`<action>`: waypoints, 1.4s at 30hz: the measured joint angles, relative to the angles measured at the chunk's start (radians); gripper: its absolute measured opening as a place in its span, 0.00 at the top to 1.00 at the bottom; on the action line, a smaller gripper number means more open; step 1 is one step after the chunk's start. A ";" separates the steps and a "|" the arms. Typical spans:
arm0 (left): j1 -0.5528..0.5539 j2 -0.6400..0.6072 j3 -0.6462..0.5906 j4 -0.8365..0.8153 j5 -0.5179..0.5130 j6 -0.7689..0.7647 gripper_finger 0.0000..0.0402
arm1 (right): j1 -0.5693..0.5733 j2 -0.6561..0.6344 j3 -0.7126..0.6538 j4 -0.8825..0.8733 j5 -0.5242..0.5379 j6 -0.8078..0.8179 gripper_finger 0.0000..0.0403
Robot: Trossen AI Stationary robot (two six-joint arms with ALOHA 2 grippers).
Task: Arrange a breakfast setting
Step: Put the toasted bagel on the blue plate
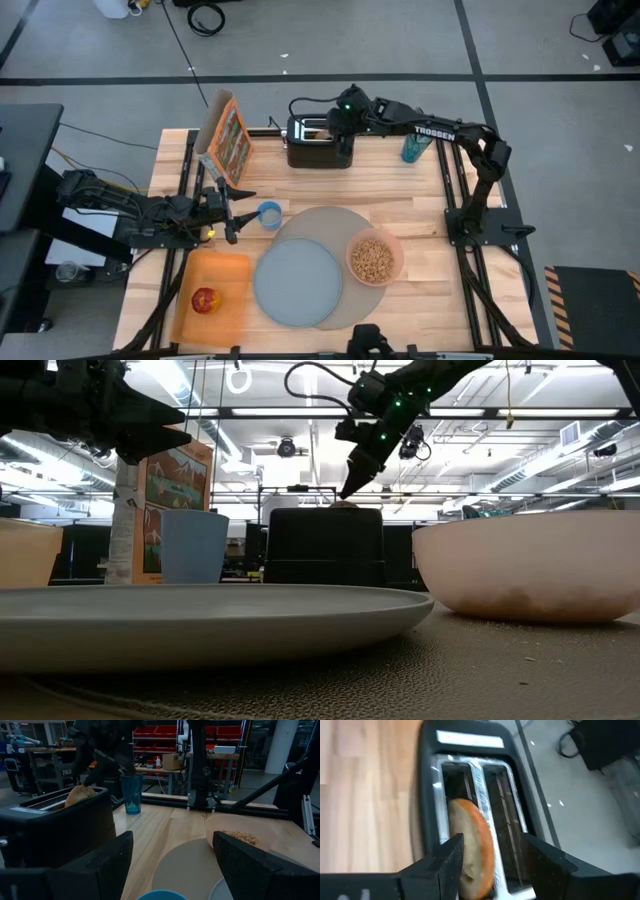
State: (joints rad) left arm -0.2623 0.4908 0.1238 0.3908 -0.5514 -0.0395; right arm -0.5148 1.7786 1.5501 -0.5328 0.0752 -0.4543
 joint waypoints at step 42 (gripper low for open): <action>0.000 0.000 0.000 0.000 0.000 0.000 0.30 | -0.051 0.004 -0.062 0.038 -0.121 0.060 0.88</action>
State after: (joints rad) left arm -0.2620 0.4905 0.1238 0.3908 -0.5514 -0.0395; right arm -0.5659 1.7824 1.4883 -0.4950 -0.0460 -0.3940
